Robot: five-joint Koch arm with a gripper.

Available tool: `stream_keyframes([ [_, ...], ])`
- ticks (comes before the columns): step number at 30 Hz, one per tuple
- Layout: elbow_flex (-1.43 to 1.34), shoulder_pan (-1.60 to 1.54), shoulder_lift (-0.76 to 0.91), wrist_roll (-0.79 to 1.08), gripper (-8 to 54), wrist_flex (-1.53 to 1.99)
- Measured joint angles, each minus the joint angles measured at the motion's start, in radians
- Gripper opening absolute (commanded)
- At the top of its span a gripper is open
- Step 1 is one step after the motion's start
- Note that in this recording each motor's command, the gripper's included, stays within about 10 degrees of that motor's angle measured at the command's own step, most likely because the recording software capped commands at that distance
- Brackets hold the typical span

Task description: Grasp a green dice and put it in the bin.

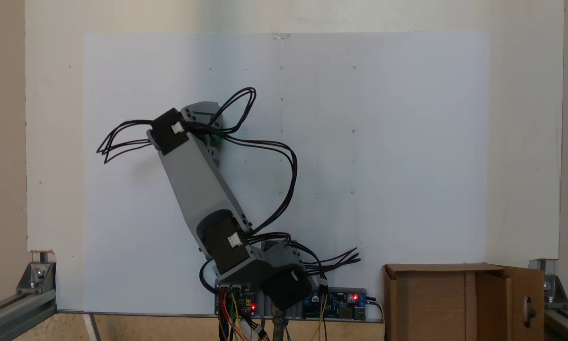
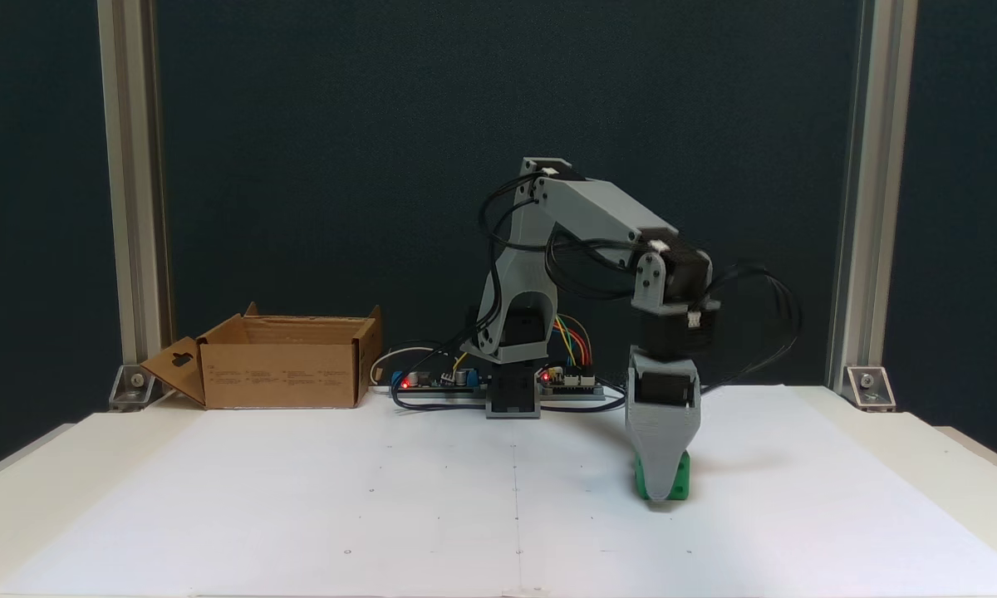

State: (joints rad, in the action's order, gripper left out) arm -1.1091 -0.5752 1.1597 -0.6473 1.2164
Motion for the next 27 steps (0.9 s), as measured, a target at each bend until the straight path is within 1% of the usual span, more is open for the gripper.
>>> stream_keyframes([
  [4, -0.002, 0.000, -0.003, 0.000, 37.9, -0.009],
  [6, 0.000, 0.000, -0.002, 0.000, 31.8, -0.006],
  [7, 0.000, 0.000, -0.002, 0.000, 30.4, -0.015],
  [8, 0.000, 0.000, -0.003, 0.000, 30.2, -0.021],
  [11, 0.000, 0.000, -0.002, 0.000, 27.2, -0.028],
  [16, -0.003, -0.012, -0.002, 0.000, 26.5, -0.028],
  [18, -0.003, -0.015, -0.002, 0.000, 16.6, -0.028],
  [20, -0.003, -0.006, -0.002, 0.000, 11.5, -0.032],
  [27, -0.003, 0.005, -0.002, 0.000, 11.4, -0.040],
])
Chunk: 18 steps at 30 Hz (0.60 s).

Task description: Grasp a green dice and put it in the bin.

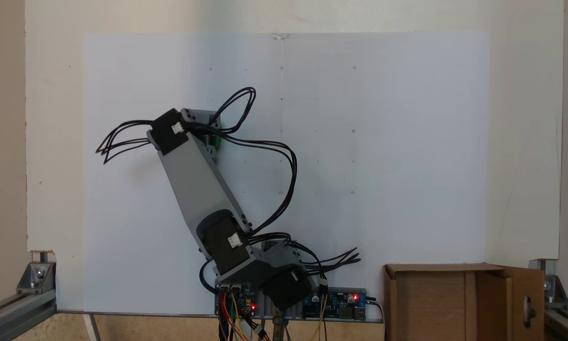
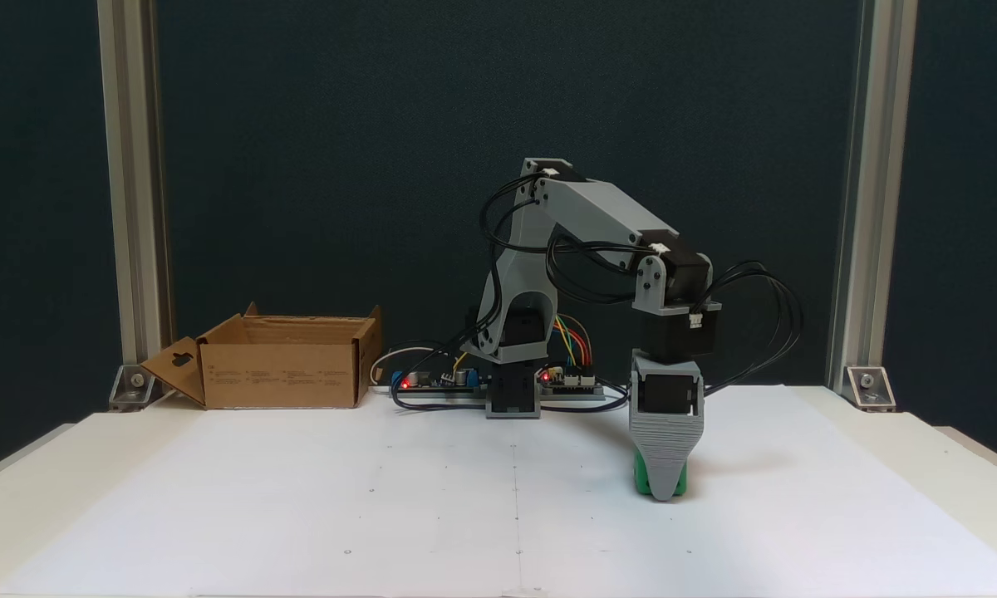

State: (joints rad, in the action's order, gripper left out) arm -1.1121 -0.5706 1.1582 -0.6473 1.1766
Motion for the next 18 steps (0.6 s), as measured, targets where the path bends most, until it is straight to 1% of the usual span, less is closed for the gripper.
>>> stream_keyframes([
  [7, 0.000, 0.072, 0.029, 0.000, 11.4, 0.014],
  [9, 0.044, 0.089, 0.037, 0.000, 11.4, 0.066],
  [11, 0.155, 0.117, 0.037, 0.000, 11.4, 0.147],
  [14, 0.244, 0.135, 0.037, 0.000, 11.4, 0.227],
  [18, 0.520, 0.150, 0.040, 0.000, 11.4, 0.456],
])
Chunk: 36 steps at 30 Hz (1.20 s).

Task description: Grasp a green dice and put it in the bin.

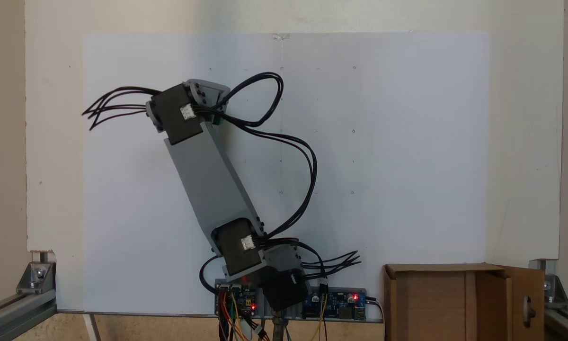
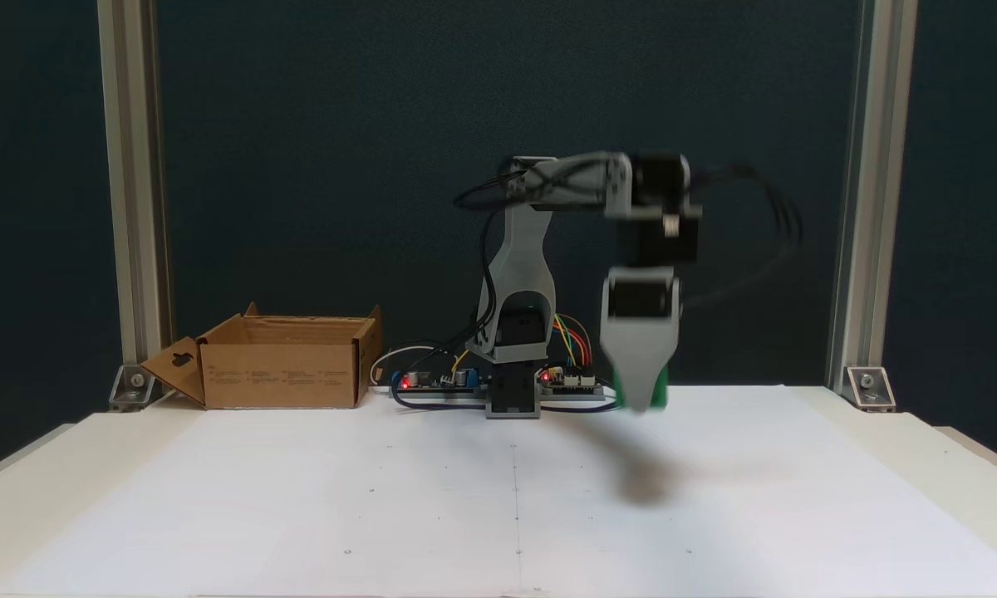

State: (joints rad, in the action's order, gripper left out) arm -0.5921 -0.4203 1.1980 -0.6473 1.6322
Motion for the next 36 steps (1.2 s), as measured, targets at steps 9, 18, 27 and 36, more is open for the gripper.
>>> stream_keyframes([
  [9, 0.156, 0.020, 0.066, 0.000, 11.4, 0.078],
  [18, 0.158, 0.026, 0.127, 0.000, 11.4, 0.094],
  [27, 0.156, 0.290, 0.127, 0.014, 11.4, 0.094],
  [36, 0.155, 0.782, 0.126, 0.270, 11.4, 0.095],
])
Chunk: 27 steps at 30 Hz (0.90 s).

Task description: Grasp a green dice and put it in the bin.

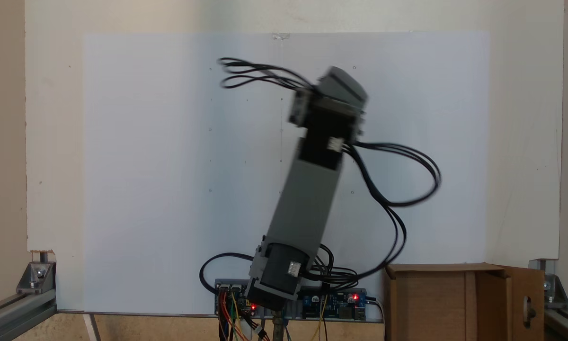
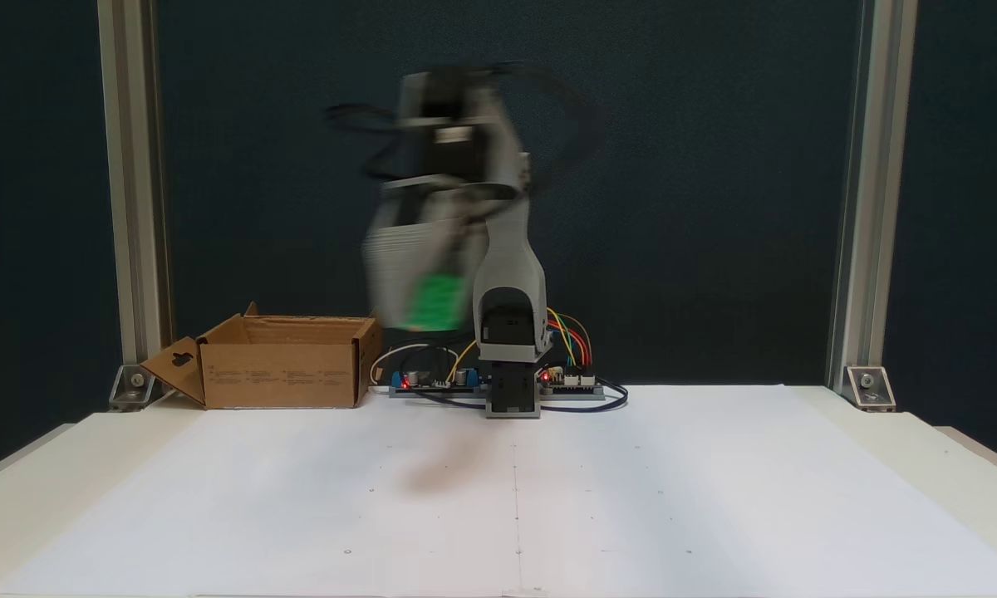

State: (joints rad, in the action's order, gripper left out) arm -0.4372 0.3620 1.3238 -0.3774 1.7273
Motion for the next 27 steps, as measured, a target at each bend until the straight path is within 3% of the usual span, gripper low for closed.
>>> stream_keyframes([
  [11, 0.002, 0.525, 0.002, 0.288, 11.4, 0.000],
  [27, 0.002, 1.097, 0.002, 0.459, 11.4, -0.032],
])
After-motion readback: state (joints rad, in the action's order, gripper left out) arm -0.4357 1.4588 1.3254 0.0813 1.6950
